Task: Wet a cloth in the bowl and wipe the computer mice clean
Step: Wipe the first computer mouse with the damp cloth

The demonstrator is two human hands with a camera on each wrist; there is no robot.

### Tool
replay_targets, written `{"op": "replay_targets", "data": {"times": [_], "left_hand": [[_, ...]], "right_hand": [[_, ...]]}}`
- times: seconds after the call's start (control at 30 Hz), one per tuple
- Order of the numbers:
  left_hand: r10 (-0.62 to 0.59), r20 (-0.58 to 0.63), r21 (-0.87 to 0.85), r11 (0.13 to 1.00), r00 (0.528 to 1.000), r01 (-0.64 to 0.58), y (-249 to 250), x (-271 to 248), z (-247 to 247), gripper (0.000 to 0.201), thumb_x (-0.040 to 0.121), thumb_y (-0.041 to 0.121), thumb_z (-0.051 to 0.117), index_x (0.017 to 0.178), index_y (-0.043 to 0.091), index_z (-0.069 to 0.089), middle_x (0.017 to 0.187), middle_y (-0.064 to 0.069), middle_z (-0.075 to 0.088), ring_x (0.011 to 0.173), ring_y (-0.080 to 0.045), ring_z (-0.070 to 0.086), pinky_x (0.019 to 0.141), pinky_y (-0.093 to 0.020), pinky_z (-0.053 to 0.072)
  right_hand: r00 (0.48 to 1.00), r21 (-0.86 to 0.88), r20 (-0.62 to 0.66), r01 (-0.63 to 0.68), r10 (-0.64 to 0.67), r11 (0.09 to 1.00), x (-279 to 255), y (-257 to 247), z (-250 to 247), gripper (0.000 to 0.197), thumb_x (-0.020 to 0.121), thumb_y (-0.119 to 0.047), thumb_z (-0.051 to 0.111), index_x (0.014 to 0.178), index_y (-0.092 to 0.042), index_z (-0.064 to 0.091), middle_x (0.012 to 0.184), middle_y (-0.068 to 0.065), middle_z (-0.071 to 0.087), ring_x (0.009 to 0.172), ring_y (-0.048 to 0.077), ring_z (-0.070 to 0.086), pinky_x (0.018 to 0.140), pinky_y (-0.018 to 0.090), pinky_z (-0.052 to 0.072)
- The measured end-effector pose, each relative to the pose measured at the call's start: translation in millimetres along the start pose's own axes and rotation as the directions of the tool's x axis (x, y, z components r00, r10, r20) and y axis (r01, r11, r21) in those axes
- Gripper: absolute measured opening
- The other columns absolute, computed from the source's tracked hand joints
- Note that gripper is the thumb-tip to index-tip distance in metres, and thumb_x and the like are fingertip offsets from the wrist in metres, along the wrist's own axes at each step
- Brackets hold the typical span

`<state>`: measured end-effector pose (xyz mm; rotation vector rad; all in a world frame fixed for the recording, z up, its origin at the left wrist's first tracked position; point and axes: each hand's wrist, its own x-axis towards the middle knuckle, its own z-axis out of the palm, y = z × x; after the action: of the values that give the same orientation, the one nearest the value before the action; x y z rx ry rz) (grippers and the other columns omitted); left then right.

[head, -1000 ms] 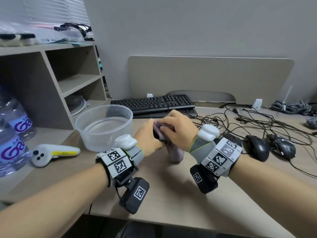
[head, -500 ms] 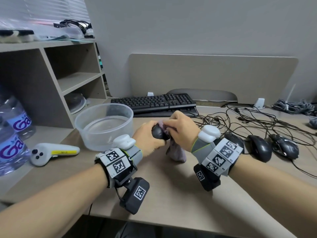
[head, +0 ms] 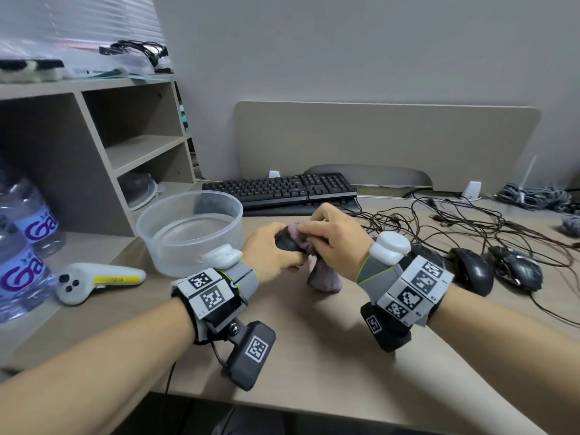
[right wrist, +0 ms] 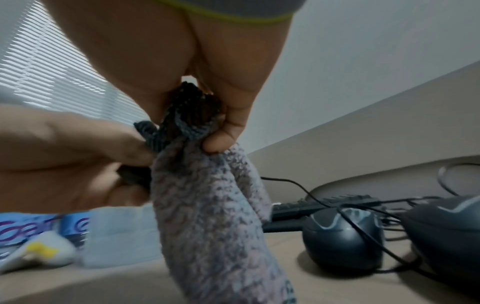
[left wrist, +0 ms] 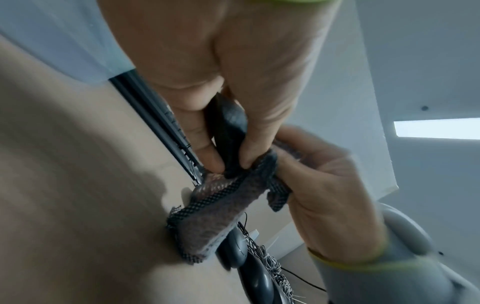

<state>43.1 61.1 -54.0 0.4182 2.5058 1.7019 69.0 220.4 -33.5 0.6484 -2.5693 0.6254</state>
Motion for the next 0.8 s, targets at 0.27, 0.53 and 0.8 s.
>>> {"op": "replay_targets", "data": {"times": [0.27, 0.53, 0.8], "left_hand": [[-0.043, -0.007, -0.093, 0.995, 0.999, 0.042, -2, 4, -2, 0.052, 0.064, -0.003, 0.08, 0.112, 0.006, 0.064, 0.1, -0.015, 0.069, 0.084, -0.023, 0.067, 0.074, -0.042, 0.062], [-0.012, -0.023, -0.019, 1.0, 1.0, 0.012, -4, 2, -4, 0.071, 0.047, 0.016, 0.074, 0.117, 0.006, 0.062, 0.101, -0.015, 0.071, 0.083, -0.022, 0.067, 0.072, -0.039, 0.062], [0.046, -0.015, 0.052, 0.998, 0.999, -0.045, -5, 0, -5, 0.067, 0.054, 0.009, 0.082, 0.113, 0.02, 0.054, 0.106, -0.002, 0.063, 0.095, -0.023, 0.063, 0.086, -0.041, 0.054]], "right_hand": [[1.0, 0.039, 0.013, 0.011, -0.012, 0.999, -4, 0, 1, 0.03, 0.084, -0.033, 0.049, 0.094, -0.02, 0.073, 0.086, 0.011, 0.057, 0.075, 0.026, 0.057, 0.064, 0.03, 0.045], [0.995, 0.013, 0.056, 0.081, -0.081, 0.997, -6, -4, 8, 0.028, 0.085, -0.032, 0.049, 0.096, -0.022, 0.073, 0.085, 0.01, 0.056, 0.074, 0.026, 0.056, 0.062, 0.034, 0.048], [0.982, -0.055, 0.043, -0.181, 0.184, 0.982, 13, 15, -2, 0.027, 0.086, -0.013, 0.056, 0.11, -0.022, 0.067, 0.089, 0.007, 0.05, 0.089, 0.024, 0.052, 0.07, 0.025, 0.03]]}}
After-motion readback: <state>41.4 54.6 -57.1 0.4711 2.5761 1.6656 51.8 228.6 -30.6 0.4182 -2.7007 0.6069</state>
